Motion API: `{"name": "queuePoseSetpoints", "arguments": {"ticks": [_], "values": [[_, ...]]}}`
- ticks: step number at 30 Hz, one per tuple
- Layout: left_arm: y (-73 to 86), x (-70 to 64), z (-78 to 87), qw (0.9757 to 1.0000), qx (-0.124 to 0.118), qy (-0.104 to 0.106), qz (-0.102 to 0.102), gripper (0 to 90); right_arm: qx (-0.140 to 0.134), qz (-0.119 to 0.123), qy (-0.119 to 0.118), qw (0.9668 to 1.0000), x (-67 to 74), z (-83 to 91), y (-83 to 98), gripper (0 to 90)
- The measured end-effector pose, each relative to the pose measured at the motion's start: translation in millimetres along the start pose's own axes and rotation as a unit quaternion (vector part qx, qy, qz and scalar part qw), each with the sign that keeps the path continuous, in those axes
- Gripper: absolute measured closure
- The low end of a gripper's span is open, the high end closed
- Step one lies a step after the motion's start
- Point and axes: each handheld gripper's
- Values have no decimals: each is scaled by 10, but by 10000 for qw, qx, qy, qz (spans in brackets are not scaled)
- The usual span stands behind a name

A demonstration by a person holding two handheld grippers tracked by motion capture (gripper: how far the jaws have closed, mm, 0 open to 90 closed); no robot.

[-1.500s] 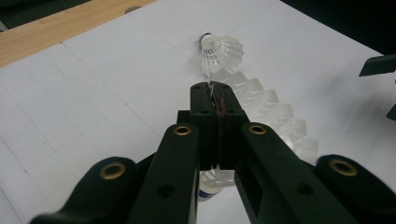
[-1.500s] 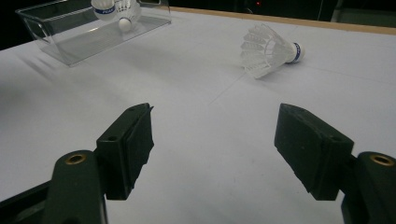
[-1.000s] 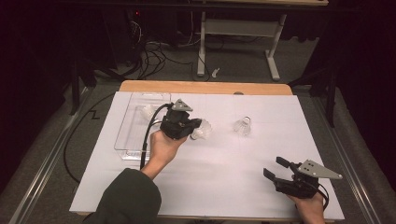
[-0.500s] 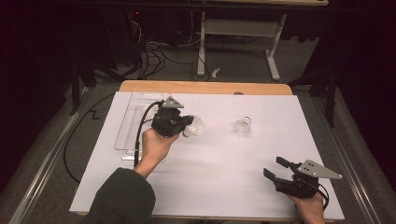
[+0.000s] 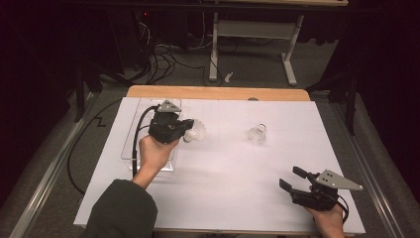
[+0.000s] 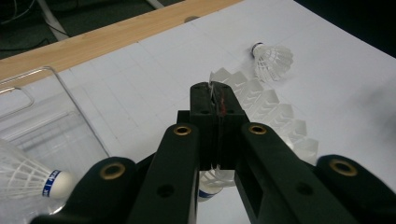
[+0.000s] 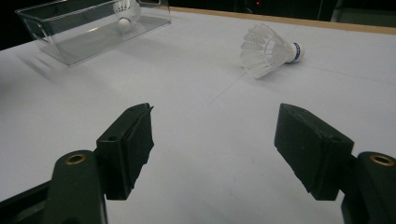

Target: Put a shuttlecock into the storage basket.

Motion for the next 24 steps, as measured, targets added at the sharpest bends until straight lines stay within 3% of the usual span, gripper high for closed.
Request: {"name": "queuePoseSetpoints", "arguments": {"ticks": [24], "values": [[35, 256, 155, 9991, -79, -329, 247, 888, 2, 0, 0, 10000, 2, 1, -1, 283]]}}
Point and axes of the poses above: each handheld gripper's, and its own axes: z roughly backward along the jaws, y roughly out of its underside, x roughly to its left, and after that the axes turned 7 degrees about z, right-handed
